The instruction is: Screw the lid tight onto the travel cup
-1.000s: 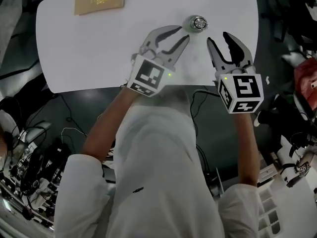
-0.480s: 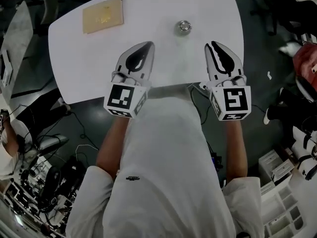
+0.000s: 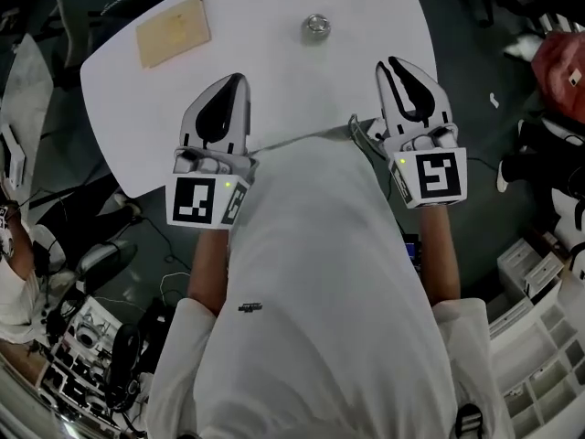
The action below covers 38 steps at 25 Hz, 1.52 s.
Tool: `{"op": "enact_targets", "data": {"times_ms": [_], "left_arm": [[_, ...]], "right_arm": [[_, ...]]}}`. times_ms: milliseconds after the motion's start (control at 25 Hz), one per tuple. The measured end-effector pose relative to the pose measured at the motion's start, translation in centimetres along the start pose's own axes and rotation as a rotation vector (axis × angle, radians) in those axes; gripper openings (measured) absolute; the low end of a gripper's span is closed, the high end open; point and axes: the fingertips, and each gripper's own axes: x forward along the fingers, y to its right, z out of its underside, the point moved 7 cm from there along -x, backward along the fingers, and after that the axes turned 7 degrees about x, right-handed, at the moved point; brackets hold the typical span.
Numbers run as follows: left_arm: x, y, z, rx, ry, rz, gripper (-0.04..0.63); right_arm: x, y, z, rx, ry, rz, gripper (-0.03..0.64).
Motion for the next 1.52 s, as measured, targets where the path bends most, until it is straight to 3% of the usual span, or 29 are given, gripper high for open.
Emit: {"op": "enact_targets", "data": {"times_ms": [120,280,400,760,1320,1520], "left_arm": [[-0.2,0.3,-0.3,0.004,0.021,0.014,0.003],[-0.2,-0.2,0.1,-0.002,0.016,0.045,0.003],[0.3,0.1,0.4,-0.001,0.003,0.057,0.003],[-0.4,6.1,-1.9,0.033,0.012,0.1,0.003],[-2.1,7.2,-3.0,0.057,0.008,0.107,0.003],[-2.6,5.7,-3.1,0.057,0.018,0.103,0.003]], "right_arm": [[0.3,-1.0,0.1,-0.017,0.017,-0.025,0.044],[2.0,-3.2,1.1,-0.044,-0.066,-0.099,0.044],[2.5,-4.1,0.9,-0.063,-0.059,-0.136,0.044],[-3.4,-2.4,1.0,-0.002,-0.047,-0.127,0.043],[-5.1,-3.5,0.2,-0.002,-0.024,-0.108,0.044],[-4.0,-4.8,-0.3,-0.015,-0.026,-0.114,0.043]]}}
